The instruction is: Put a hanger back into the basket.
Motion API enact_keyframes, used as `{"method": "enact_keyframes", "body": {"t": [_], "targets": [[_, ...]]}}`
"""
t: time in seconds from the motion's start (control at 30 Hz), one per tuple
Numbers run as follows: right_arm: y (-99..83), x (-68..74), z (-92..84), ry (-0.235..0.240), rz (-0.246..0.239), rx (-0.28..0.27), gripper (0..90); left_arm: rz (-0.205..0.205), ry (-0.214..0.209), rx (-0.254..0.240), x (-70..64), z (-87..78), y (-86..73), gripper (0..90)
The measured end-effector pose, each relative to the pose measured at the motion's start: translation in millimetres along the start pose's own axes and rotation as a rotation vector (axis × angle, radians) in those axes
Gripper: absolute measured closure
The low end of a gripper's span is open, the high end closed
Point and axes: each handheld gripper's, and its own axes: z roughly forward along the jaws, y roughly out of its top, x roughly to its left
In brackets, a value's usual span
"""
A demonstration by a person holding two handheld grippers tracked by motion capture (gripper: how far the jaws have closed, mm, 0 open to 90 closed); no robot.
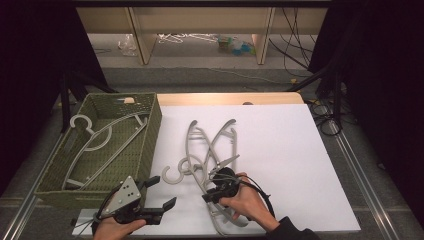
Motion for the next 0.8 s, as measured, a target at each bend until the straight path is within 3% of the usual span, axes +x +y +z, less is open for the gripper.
{"method": "enact_keyframes", "body": {"t": [0.13,0.3,0.4,0.5,0.53,0.6,0.7,0.77,0.8], "targets": [[-5.1,2.5,-9.3,-0.011,-0.075,0.041,82.1,-0.027,0.011,0.003,-0.6,0.3,-0.6,17.4],[-11.7,-1.4,-18.4,-0.027,-0.175,0.087,82.3,-0.008,0.014,0.001,1.7,-1.1,0.3,17.4],[-14.1,-3.6,-25.9,-0.033,-0.212,0.097,82.3,0.001,0.017,0.01,2.2,-1.6,0.3,17.5],[-16.4,-8.0,-36.6,-0.004,-0.238,0.095,82.4,-0.005,0.031,0.006,1.0,0.6,2.1,18.2],[-17.5,-9.9,-40.5,0.004,-0.248,0.092,82.4,0.035,0.028,0.012,1.7,1.0,4.0,18.2],[-20.0,-14.3,-47.7,0.016,-0.28,0.078,82.4,0.068,0.055,0.031,0.3,2.5,8.5,19.3],[-24.8,-18.2,-58.7,0.048,-0.302,0.081,82.4,0.076,0.066,0.066,0.5,9.2,15.3,21.9],[-28.2,-19.9,-65.0,0.072,-0.31,0.082,82.4,0.084,0.045,0.114,0.8,17.3,18.9,23.4],[-30.2,-21.0,-68.6,0.075,-0.318,0.081,82.4,0.117,0.043,0.141,1.9,20.9,21.3,23.9]]}}
